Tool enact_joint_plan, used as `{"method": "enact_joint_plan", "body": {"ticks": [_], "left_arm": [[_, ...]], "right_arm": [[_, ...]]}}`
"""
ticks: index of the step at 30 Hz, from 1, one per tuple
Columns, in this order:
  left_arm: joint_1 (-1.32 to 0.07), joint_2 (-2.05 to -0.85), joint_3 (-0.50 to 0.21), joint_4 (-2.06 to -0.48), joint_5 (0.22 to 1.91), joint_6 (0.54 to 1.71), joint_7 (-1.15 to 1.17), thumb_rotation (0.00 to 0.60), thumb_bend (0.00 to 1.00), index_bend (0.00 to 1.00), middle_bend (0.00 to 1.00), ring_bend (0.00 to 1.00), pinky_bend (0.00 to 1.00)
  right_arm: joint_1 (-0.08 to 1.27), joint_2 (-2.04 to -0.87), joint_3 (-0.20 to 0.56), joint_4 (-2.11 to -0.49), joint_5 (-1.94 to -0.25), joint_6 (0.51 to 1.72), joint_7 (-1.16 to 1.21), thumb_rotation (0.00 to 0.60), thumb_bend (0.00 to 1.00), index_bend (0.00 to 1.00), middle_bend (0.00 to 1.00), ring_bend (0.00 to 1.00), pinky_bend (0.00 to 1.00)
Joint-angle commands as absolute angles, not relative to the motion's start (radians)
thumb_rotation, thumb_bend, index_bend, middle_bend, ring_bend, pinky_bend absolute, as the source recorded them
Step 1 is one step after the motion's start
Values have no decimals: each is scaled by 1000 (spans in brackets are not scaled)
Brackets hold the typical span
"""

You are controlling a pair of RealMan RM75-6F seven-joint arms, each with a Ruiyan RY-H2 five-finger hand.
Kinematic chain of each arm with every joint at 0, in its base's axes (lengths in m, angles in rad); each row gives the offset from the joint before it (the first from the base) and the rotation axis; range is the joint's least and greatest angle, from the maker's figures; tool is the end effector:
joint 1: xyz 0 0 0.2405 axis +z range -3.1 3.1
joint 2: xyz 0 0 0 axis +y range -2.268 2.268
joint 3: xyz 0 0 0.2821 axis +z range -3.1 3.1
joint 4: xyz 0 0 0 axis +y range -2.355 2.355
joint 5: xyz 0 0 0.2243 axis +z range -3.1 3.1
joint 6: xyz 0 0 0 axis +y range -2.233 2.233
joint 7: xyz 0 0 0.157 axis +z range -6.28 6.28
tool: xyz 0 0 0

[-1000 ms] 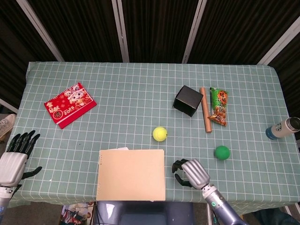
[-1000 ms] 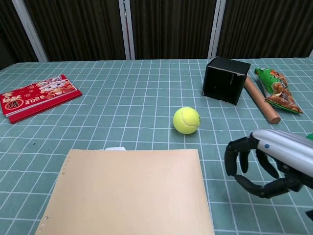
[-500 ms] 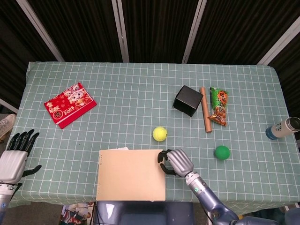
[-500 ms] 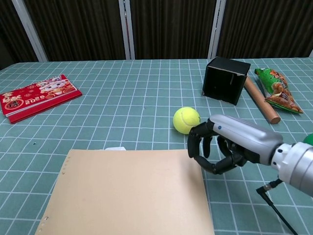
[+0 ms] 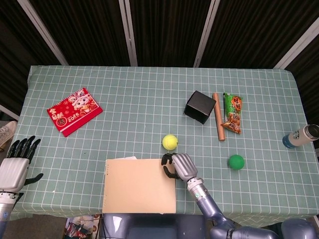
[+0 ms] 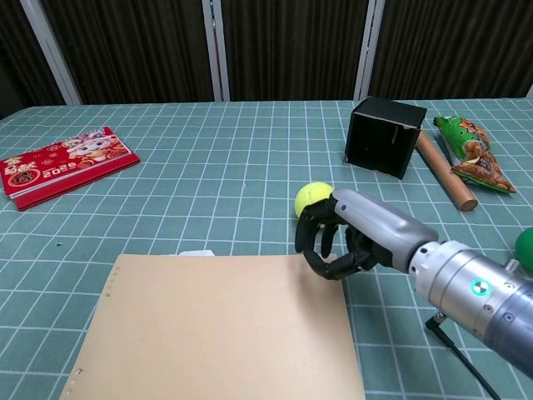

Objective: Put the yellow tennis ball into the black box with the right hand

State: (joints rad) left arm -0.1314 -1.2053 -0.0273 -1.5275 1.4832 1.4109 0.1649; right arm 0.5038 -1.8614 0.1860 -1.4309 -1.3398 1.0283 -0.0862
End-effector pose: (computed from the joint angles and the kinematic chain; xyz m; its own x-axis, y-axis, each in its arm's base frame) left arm -0.3491 0.2087 0.1220 0.5405 0.0742 0.8381 0.8414 -0.0448 -0.5386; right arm -0.1419 -0.2880 -0.1187 0.0090 -0.3996 0.9166 -0.9551 -0.2748 -0.1105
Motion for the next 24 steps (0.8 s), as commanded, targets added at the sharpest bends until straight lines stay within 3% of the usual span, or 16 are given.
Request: {"method": "enact_joint_plan", "body": {"ticks": [1,17,24], "left_arm": [[-134,-1206,-28,-1527,1480,1407,166,600,66,0,0,0,0],[-143,-1213,-35,-1514,1459,1391,173,600,66,0,0,0,0],[-148,-1220,-41,-1506,1445,1386,184,600,66,0,0,0,0]], "right_arm": [[509,-1885,186,-1420,-1331,1036,-82,600,522,509,508,492,740],[567,-1988,230,-1296,-1281,1007,-57,600,522,486,508,492,740],[586,-2014,246,-1262,-1262,994,-29,600,522,369,459,491,741]]}}
